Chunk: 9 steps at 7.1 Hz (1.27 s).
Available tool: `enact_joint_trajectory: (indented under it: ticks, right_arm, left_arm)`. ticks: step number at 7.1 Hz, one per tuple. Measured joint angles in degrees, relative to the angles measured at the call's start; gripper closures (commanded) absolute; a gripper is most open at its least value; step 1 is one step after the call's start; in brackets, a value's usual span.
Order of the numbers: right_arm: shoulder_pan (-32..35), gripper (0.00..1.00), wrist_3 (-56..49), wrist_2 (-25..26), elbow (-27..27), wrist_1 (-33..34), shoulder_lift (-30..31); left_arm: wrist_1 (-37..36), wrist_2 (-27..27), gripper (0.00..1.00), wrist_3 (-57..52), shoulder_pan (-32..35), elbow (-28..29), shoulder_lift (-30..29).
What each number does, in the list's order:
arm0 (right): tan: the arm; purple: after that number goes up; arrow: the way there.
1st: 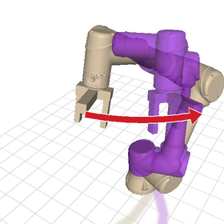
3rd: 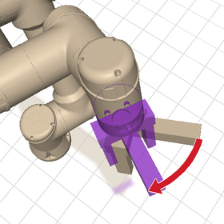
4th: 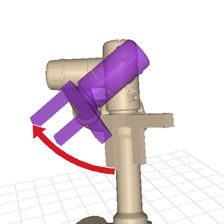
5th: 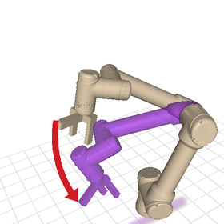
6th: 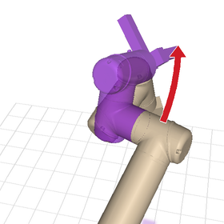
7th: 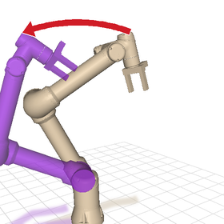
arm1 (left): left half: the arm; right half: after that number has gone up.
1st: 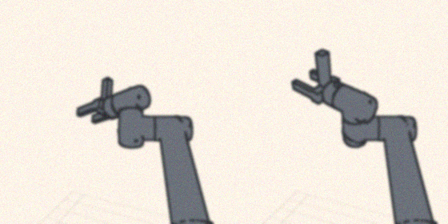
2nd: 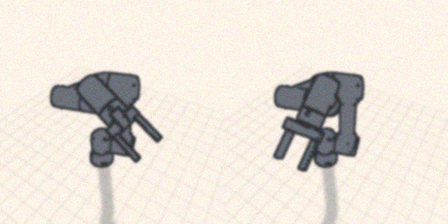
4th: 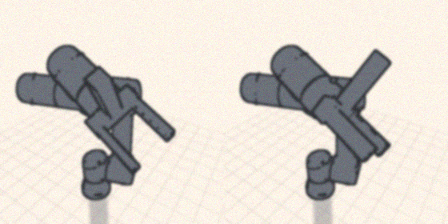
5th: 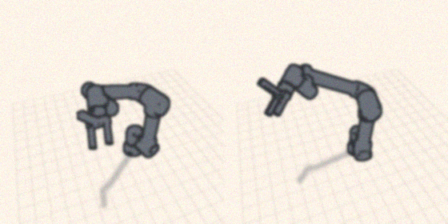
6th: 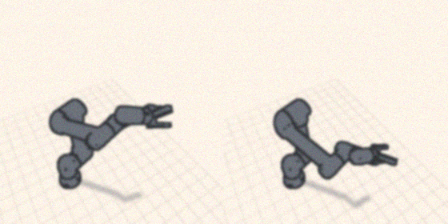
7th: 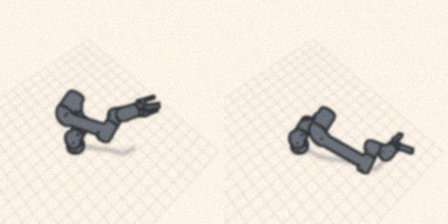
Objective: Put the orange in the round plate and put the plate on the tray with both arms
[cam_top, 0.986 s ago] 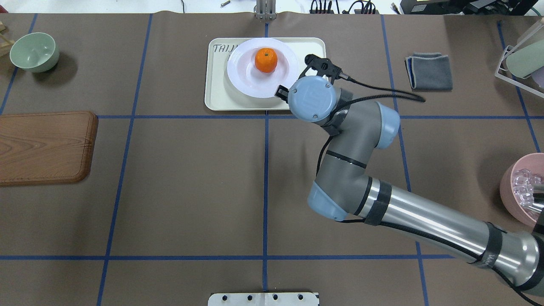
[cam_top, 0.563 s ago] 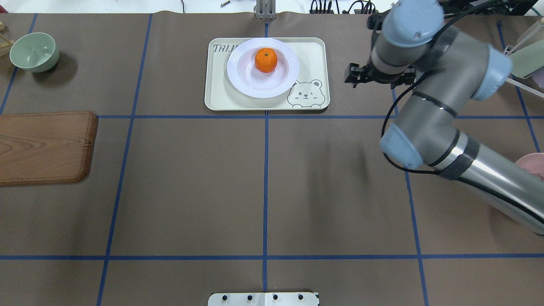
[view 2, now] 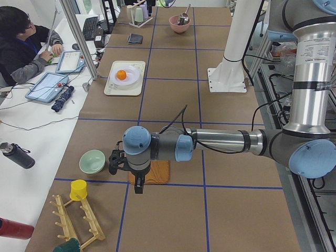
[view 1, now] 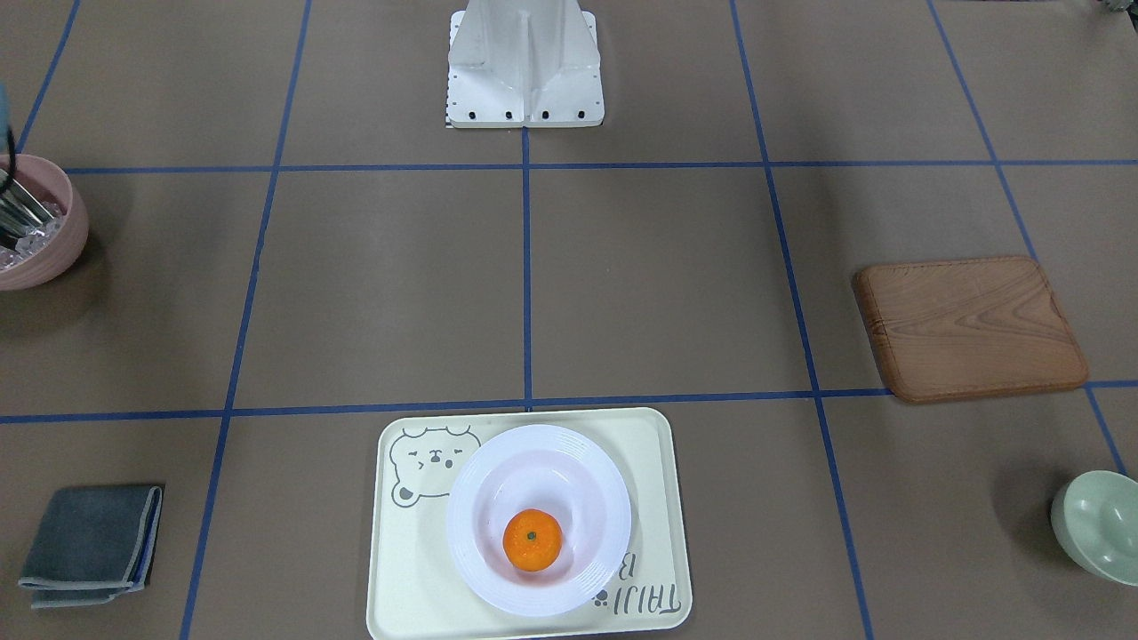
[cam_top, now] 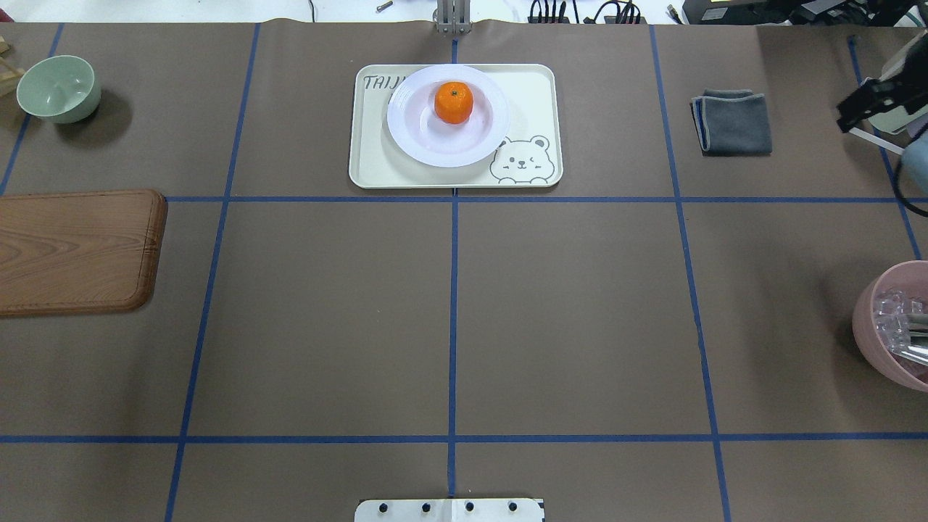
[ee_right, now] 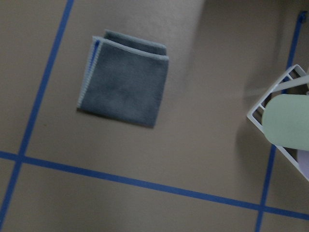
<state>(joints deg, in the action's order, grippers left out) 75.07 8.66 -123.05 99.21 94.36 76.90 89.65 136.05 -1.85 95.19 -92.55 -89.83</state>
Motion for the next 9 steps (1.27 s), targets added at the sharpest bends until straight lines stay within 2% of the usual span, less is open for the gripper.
enact_joint_trajectory:
  ticks: [2,4,6,9]
  right_arm:
    - [9.1,0.00,-14.4,-3.1,-0.2,0.4,7.8]
    - [14.8,0.00,-22.6,-4.1,0.0,2.2,12.7]
    - [16.3,0.00,-23.9,-5.3,-0.8,5.3,14.0]
    - [16.5,0.00,-23.5,-5.8,-2.9,5.7,15.1]
  left_arm:
    - [0.1,0.0,0.01,-0.2,-0.1,-0.2,0.0]
    - [0.1,0.0,0.01,-0.2,-0.1,-0.6,0.0]
    - [0.1,0.0,0.01,-0.3,-0.2,-0.8,0.0]
    - [0.7,-0.2,0.01,-0.3,-0.7,-0.8,0.1]
